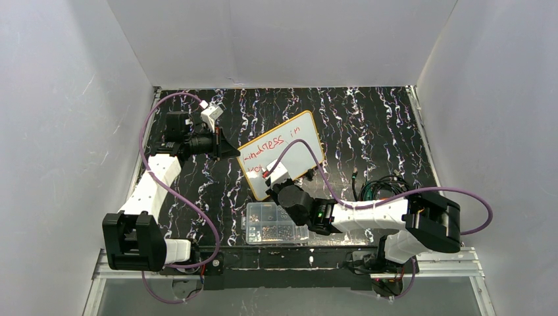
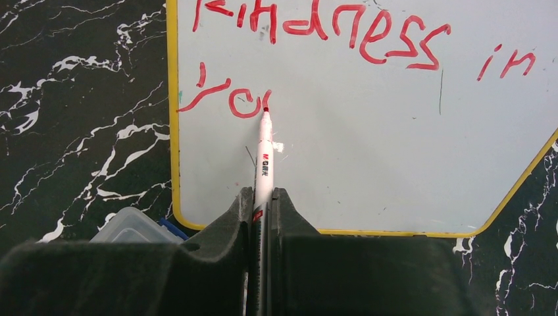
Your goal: Write a sentence on the whiteboard
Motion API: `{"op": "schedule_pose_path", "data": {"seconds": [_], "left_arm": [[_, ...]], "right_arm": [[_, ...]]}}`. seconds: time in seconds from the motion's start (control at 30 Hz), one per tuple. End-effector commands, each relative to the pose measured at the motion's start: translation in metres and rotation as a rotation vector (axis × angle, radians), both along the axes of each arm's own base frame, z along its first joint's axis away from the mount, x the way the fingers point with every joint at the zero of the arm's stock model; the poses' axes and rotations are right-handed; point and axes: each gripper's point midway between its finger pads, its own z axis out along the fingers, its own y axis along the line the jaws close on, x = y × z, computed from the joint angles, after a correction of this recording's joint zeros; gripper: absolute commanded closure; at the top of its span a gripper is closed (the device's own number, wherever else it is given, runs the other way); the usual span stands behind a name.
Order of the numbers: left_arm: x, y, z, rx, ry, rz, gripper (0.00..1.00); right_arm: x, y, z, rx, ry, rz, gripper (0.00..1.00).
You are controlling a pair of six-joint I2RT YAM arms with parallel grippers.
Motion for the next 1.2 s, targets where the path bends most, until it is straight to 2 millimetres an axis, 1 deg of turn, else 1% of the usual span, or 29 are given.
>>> {"op": "schedule_pose_path", "data": {"seconds": [0.0,0.2,0.4,0.6,0.8,0.93,1.17], "left_arm": [[-0.01,-0.006,0.016,-0.036,-0.043,-0.039,1.0],[-0.009,-0.006,0.016,-0.036,-0.04,-0.04,1.0],[-0.009,-0.006,0.016,-0.036,-0.04,-0.041,1.0],[-0.009,-0.006,0.016,-0.036,-0.039,-0.04,1.0],[-0.009,-0.006,0.016,-0.037,-0.041,-0.042,1.0],[-0.009,-0.006,0.016,-0.037,-0.041,-0.041,1.0],[-0.009,-0.006,0.017,-0.038,-0.043,-0.041,1.0]], "right_arm": [[0.003,-0.006,0.005,0.014,-0.002,-0.036,0.99],[0.01,-0.007,0.018,0.028,-0.039,-0.066,0.99],[0.017,0.0,0.035,0.054,-0.081,-0.068,0.99],[0.021,0.006,0.045,0.062,-0.107,-0.061,0.99],[0.019,0.003,0.034,0.045,-0.084,-0.059,0.99],[0.016,-0.004,0.022,0.024,-0.057,-0.063,0.99],[0.008,-0.01,0.002,0.025,0.008,-0.058,0.99]]}}
